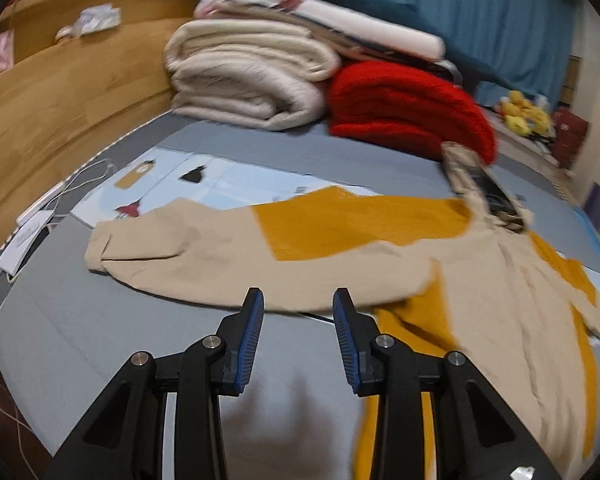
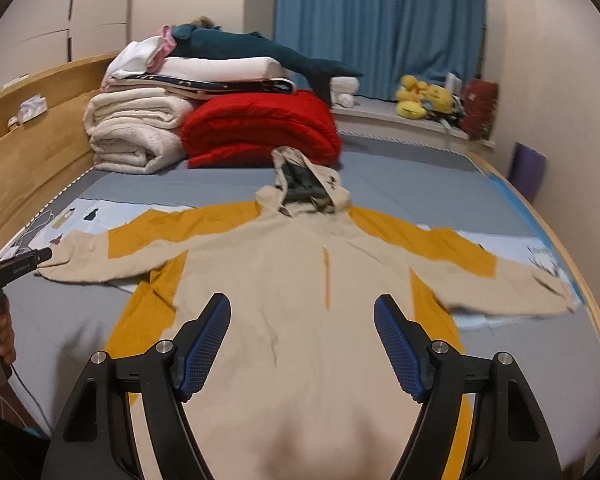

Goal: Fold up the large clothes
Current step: 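Reach the left gripper to the sleeve cuff and close on it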

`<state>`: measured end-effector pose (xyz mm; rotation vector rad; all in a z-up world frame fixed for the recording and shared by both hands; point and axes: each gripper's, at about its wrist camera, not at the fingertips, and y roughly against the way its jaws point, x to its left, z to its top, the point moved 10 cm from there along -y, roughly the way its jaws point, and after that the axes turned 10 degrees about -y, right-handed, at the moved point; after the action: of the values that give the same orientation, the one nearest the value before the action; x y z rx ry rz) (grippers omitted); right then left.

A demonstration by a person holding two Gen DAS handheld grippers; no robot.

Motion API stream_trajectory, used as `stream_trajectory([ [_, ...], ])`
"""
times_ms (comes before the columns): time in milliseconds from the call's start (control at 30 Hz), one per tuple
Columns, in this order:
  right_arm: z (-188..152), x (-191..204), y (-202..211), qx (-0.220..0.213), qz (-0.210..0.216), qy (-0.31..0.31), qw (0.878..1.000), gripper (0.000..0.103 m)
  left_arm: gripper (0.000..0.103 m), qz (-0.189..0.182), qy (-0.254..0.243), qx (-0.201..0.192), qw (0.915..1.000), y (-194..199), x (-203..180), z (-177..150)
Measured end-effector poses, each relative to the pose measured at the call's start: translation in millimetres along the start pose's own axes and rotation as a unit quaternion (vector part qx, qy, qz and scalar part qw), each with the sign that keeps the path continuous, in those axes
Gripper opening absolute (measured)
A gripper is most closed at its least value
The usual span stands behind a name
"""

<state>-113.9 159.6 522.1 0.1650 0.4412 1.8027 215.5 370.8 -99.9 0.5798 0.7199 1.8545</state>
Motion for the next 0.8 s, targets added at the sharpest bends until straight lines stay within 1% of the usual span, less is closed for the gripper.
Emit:
stream_trajectory([
  [33, 13.6, 5.2, -5.7, -0.004, 0.003, 0.005, 1.000, 0.075, 0.033, 0.012, 0.006, 0.003, 0.9999, -10.8, 12.4, 0.3],
  [67, 29.3, 11.1, -8.9, -0.007, 0.005, 0.009, 1.000, 0.075, 0.033, 0.014, 0.013, 0.006, 0.9998, -20.4, 20.1, -0.7],
  [100, 33.9, 16.4, -19.2, -0.010, 0.008, 0.012, 1.000, 0.075, 0.033, 0.019, 0.026, 0.009, 0.9994, -33.0, 34.8, -1.4],
  [200, 63.0, 29.7, -27.1, -0.022, 0.012, 0.022, 0.999, 0.073, 0.033, 0.039, 0.066, 0.027, 0.9967, -60.6, 74.8, -10.1],
  [233, 65.8, 29.7, -29.4, -0.021, 0.012, 0.021, 0.999, 0.065, 0.033, 0.045, 0.078, 0.035, 0.9953, -67.7, 86.4, -13.6],
  [267, 64.1, 24.7, -38.0, -0.012, 0.014, 0.015, 1.000, 0.050, 0.033, 0.053, 0.089, 0.041, 0.9938, -75.4, 97.8, -17.3],
  [300, 55.0, 17.1, -51.8, -0.001, 0.021, 0.007, 1.000, 0.041, 0.033, 0.060, 0.100, 0.044, 0.9922, -82.6, 110.3, -20.0],
  [333, 66.2, 22.2, -49.3, 0.014, 0.038, -0.004, 0.999, 0.031, 0.033, 0.066, 0.109, 0.047, 0.9907, -90.6, 120.4, -23.0],
  [367, 51.2, 19.4, -65.8, 0.022, 0.045, -0.010, 0.999, 0.030, 0.035, 0.071, 0.116, 0.050, 0.9894, -96.1, 129.5, -24.6],
  [433, 72.5, 26.9, -54.7, 0.026, 0.040, -0.008, 0.999, 0.030, 0.038, 0.081, 0.135, 0.055, 0.9860, -110.9, 151.1, -29.8],
  [467, 82.0, 27.5, -50.1, 0.025, 0.037, -0.004, 0.999, 0.032, 0.041, 0.086, 0.143, 0.059, 0.9842, -117.6, 160.8, -33.7],
  [500, 72.0, 30.6, -46.0, 0.030, 0.030, 0.003, 0.999, 0.033, 0.045, 0.094, 0.157, 0.066, 0.9810, -125.0, 173.6, -39.8],
  [533, 78.2, 31.8, -47.2, 0.040, 0.025, 0.008, 0.999, 0.037, 0.048, 0.099, 0.171, 0.073, 0.9776, -130.7, 184.7, -45.7],
  [567, 82.5, 32.2, -48.5, 0.048, 0.026, 0.005, 0.998, 0.044, 0.049, 0.103, 0.183, 0.080, 0.9744, -135.3, 193.6, -51.1],
  [600, 79.3, 14.1, -57.4, 0.053, 0.028, -0.001, 0.998, 0.049, 0.049, 0.107, 0.198, 0.087, 0.9706, -139.2, 204.0, -57.1],
  [633, 84.8, 12.8, -56.4, 0.055, 0.028, -0.005, 0.998, 0.057, 0.049, 0.106, 0.215, 0.090, 0.9665, -142.2, 213.8, -62.8],
  [667, 63.0, 7.2, -81.7, 0.058, 0.026, -0.006, 0.998, 0.062, 0.050, 0.104, 0.231, 0.091, 0.9630, -144.3, 221.4, -67.3],
  [700, 65.6, 6.8, -83.2, 0.062, 0.025, -0.006, 0.998, 0.065, 0.050, 0.099, 0.250, 0.094, 0.9586, -147.4, 230.5, -72.7],
  [733, 63.1, 4.2, -88.0, 0.067, 0.024, -0.006, 0.997, 0.068, 0.050, 0.097, 0.265, 0.096, 0.9547, -150.0, 237.5, -77.2],
  [767, 56.5, 5.1, -97.2, 0.072, 0.023, -0.008, 0.997, 0.068, 0.050, 0.096, 0.277, 0.097, 0.9511, -152.6, 243.1, -81.5],
  [800, 34.4, -6.8, -100.6, 0.078, 0.023, -0.013, 0.997, 0.068, 0.050, 0.094, 0.296, 0.098, 0.9455, -157.1, 250.5, -87.4],
])
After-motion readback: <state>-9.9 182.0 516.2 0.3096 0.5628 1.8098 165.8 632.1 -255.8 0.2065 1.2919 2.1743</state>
